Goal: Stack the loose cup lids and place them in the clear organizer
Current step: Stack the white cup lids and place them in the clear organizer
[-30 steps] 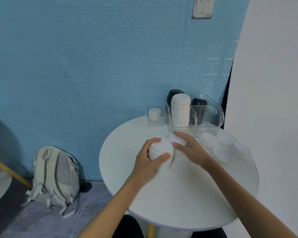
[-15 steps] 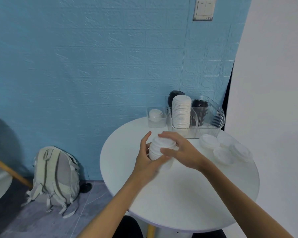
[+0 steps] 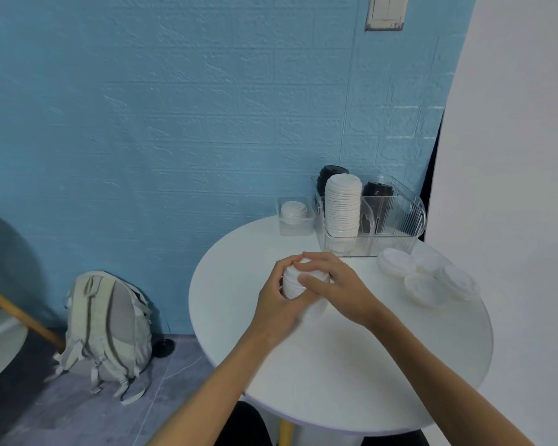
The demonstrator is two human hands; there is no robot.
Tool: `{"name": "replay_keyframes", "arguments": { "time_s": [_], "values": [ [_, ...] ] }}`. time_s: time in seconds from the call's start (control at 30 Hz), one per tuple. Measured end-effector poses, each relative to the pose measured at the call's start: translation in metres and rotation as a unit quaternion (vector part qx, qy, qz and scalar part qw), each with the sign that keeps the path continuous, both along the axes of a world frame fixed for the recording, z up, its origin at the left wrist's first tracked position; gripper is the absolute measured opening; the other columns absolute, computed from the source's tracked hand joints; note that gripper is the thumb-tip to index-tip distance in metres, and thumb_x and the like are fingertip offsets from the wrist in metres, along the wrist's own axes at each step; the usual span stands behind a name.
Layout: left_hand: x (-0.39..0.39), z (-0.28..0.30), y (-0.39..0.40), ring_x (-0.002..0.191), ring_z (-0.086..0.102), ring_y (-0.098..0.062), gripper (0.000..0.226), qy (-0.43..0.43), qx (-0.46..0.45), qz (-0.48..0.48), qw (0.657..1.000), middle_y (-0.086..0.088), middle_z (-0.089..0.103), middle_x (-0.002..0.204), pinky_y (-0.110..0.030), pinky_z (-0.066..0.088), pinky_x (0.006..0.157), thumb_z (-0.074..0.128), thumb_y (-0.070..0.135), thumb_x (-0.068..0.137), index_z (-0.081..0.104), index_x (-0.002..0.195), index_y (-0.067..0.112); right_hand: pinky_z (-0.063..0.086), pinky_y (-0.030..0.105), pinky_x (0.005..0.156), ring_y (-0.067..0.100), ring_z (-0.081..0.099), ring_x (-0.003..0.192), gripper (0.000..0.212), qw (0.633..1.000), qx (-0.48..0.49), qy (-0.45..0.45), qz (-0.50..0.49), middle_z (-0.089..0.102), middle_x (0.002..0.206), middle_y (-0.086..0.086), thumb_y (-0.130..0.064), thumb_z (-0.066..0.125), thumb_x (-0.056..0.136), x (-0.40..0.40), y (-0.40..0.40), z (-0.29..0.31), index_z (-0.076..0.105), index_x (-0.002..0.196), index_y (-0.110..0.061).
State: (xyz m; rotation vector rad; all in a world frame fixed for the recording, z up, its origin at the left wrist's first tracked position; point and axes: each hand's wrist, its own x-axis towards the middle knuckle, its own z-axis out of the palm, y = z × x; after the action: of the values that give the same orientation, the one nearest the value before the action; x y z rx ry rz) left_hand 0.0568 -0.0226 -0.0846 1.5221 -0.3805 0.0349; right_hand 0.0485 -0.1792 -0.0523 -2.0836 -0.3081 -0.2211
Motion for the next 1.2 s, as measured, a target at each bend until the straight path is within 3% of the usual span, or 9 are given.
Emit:
{"name": "replay_keyframes", "arguments": {
  "time_s": [0.23, 0.5, 0.6, 0.7, 0.83, 0.9, 1.0, 1.07, 1.2],
  "values": [
    [0.005, -0.005, 0.001, 0.116, 0.067, -0.013, 0.057, 0.005, 0.008, -0.005, 1.0, 0.013, 0.069, 0.125, -0.041, 0.055, 0.102, 0.087, 0.028, 0.078, 0.059, 0.127, 0.038, 0.029, -0.002, 0.098, -0.014, 0.048, 0.124, 0.023, 1.0, 0.022, -0.004, 0.004, 0.055, 0.138, -0.016, -0.025, 0.073, 0.093, -0.002, 0.002, -0.005, 0.075, 0.114, -0.035],
    [0.007, -0.006, 0.0, 0.12, 0.063, -0.019, 0.064, 0.011, -0.002, 0.011, 1.0, 0.011, 0.067, 0.128, -0.051, 0.05, 0.107, 0.09, 0.041, 0.068, 0.061, 0.125, 0.039, 0.036, 0.019, 0.114, -0.006, 0.053, 0.127, 0.033, 0.996, 0.083, 0.012, -0.003, 0.063, 0.136, -0.015, -0.013, 0.055, 0.103, 0.005, -0.022, 0.02, 0.074, 0.112, -0.039],
    [0.008, -0.008, 0.0, 0.118, 0.064, -0.015, 0.064, 0.012, -0.005, 0.01, 1.0, 0.015, 0.066, 0.127, -0.045, 0.052, 0.105, 0.09, 0.044, 0.064, 0.063, 0.122, 0.041, 0.033, 0.027, 0.113, 0.009, 0.048, 0.136, 0.05, 0.998, -0.003, 0.016, -0.066, 0.055, 0.146, -0.007, 0.004, 0.058, 0.092, 0.02, -0.038, 0.018, 0.066, 0.121, -0.037],
    [0.009, -0.009, 0.0, 0.118, 0.064, -0.017, 0.065, 0.014, -0.008, 0.009, 1.0, 0.012, 0.067, 0.127, -0.047, 0.052, 0.105, 0.091, 0.044, 0.063, 0.063, 0.122, 0.042, 0.02, 0.034, 0.12, 0.017, 0.024, 0.151, 0.068, 0.986, -0.108, 0.125, -0.012, 0.029, 0.164, -0.004, 0.007, 0.055, 0.088, 0.03, -0.045, 0.014, 0.051, 0.143, -0.033],
    [0.01, -0.008, 0.0, 0.118, 0.064, -0.018, 0.066, 0.015, -0.01, 0.006, 1.0, 0.011, 0.067, 0.128, -0.045, 0.053, 0.103, 0.091, 0.043, 0.063, 0.063, 0.123, 0.04, -0.002, 0.05, 0.126, 0.021, -0.007, 0.156, 0.08, 0.938, -0.269, 0.209, 0.059, 0.004, 0.169, -0.011, -0.026, 0.061, 0.084, 0.043, -0.047, 0.002, 0.031, 0.157, -0.037],
    [0.01, -0.008, 0.0, 0.115, 0.066, -0.015, 0.067, 0.015, -0.014, 0.004, 1.0, 0.012, 0.069, 0.125, -0.038, 0.055, 0.097, 0.091, 0.043, 0.063, 0.063, 0.124, 0.038, -0.002, 0.046, 0.126, 0.012, 0.009, 0.154, 0.062, 0.917, -0.352, 0.17, 0.078, 0.019, 0.164, -0.014, -0.038, 0.058, 0.094, 0.05, -0.049, -0.01, 0.039, 0.152, -0.036],
    [0.01, -0.006, 0.0, 0.111, 0.067, -0.009, 0.068, 0.008, -0.014, 0.004, 1.0, 0.016, 0.07, 0.122, -0.029, 0.054, 0.091, 0.089, 0.043, 0.062, 0.063, 0.124, 0.035, 0.033, 0.049, 0.112, 0.022, 0.048, 0.129, 0.015, 0.939, -0.324, 0.114, 0.008, 0.06, 0.12, -0.014, -0.05, 0.055, 0.089, 0.048, -0.047, -0.017, 0.053, 0.102, -0.057],
    [0.01, -0.006, 0.0, 0.112, 0.067, -0.012, 0.067, 0.012, -0.017, 0.001, 1.0, 0.014, 0.069, 0.122, -0.033, 0.055, 0.095, 0.09, 0.042, 0.062, 0.064, 0.123, 0.037, 0.04, 0.048, 0.101, 0.026, 0.044, 0.126, 0.024, 0.929, -0.353, 0.112, -0.024, 0.059, 0.121, -0.005, -0.053, 0.059, 0.088, 0.041, -0.043, -0.011, 0.057, 0.111, -0.048],
    [0.011, -0.007, 0.001, 0.115, 0.065, -0.014, 0.068, 0.014, -0.019, 0.0, 1.0, 0.013, 0.068, 0.125, -0.035, 0.054, 0.098, 0.09, 0.043, 0.061, 0.064, 0.123, 0.037, 0.033, 0.05, 0.112, 0.032, 0.032, 0.137, 0.051, 0.919, -0.381, 0.084, -0.055, 0.034, 0.151, 0.0, -0.048, 0.06, 0.097, 0.031, -0.039, -0.003, 0.046, 0.145, -0.04]
  ]
}}
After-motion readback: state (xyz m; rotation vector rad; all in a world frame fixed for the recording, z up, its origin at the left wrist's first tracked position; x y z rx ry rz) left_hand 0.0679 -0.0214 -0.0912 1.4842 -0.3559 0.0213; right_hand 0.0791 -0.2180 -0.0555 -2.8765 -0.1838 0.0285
